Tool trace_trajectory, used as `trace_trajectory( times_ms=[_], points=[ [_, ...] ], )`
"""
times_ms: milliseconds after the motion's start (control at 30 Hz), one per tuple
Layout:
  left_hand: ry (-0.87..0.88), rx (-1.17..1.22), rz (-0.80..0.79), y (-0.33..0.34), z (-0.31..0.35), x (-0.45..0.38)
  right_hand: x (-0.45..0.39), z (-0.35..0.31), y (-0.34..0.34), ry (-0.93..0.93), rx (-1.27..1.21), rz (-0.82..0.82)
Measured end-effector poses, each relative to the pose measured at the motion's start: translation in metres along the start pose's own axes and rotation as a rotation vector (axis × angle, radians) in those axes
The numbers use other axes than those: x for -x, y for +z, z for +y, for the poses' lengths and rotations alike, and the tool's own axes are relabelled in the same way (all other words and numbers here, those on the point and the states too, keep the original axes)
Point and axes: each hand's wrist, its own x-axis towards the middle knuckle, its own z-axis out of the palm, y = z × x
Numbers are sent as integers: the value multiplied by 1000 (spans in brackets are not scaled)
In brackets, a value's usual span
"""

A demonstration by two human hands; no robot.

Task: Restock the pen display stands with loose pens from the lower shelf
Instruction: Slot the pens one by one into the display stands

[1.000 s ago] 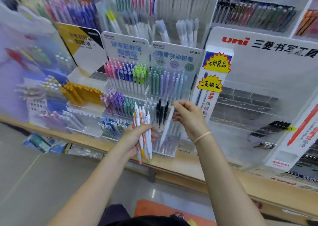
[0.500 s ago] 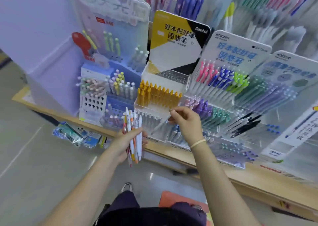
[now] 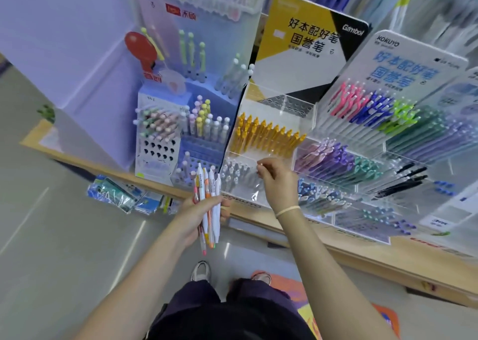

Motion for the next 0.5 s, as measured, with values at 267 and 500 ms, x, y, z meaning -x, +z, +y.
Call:
trace_trajectory(
  times_ms=[267, 500],
  points=[
    [20, 21, -55, 3, 11, -5, 1, 11, 25, 16, 75, -82],
    [-52, 107, -98, 8, 16, -2, -2, 13, 34, 123, 23, -185]
  ],
)
